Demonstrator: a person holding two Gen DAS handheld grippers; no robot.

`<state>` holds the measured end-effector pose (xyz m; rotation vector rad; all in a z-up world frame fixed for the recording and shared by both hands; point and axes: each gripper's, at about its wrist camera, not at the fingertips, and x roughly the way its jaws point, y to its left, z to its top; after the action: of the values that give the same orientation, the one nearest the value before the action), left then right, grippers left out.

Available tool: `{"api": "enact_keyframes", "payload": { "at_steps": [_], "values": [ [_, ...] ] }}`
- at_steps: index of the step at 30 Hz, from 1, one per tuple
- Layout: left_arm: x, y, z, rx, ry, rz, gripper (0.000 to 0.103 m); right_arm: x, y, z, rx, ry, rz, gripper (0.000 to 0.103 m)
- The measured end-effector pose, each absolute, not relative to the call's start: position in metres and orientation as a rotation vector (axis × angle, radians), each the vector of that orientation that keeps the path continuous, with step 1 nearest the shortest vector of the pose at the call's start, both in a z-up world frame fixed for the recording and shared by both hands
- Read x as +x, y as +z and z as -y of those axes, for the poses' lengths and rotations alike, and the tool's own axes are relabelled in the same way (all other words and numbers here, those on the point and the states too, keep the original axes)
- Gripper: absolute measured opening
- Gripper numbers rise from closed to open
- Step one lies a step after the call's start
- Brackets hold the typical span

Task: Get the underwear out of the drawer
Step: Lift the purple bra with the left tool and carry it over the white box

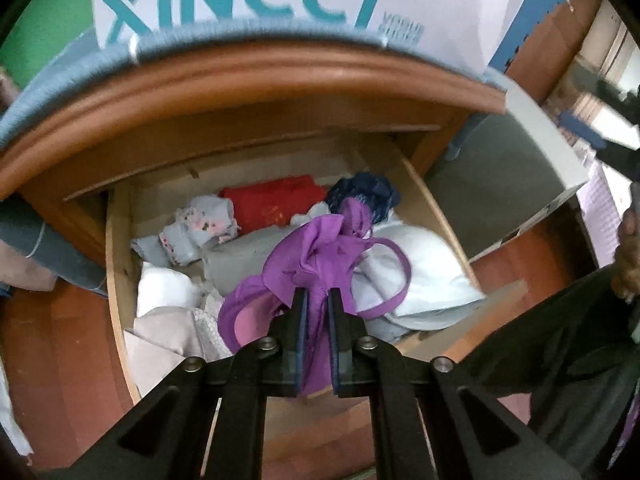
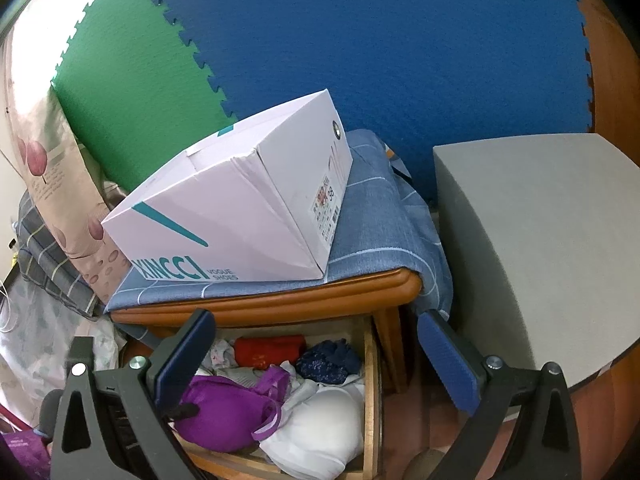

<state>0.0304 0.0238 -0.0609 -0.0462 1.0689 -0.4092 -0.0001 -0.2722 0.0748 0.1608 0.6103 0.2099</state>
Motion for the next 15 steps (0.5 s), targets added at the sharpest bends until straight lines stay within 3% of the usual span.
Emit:
{"api": "enact_keyframes", "payload": {
  "at_steps": [7, 15],
  "values": [
    [0.021, -0.031, -0.028, -0.083, -0.415, -1.006, 0.007, 0.0, 0.074, 0.272, 0.163, 0.205, -0.613, 0.103],
    [0.002, 0.039, -0.031, -0.081, -0.447, -0.908, 0.006, 0.0, 0.074, 0.272, 0.163, 0.204, -0.617, 0.103]
  ]
}}
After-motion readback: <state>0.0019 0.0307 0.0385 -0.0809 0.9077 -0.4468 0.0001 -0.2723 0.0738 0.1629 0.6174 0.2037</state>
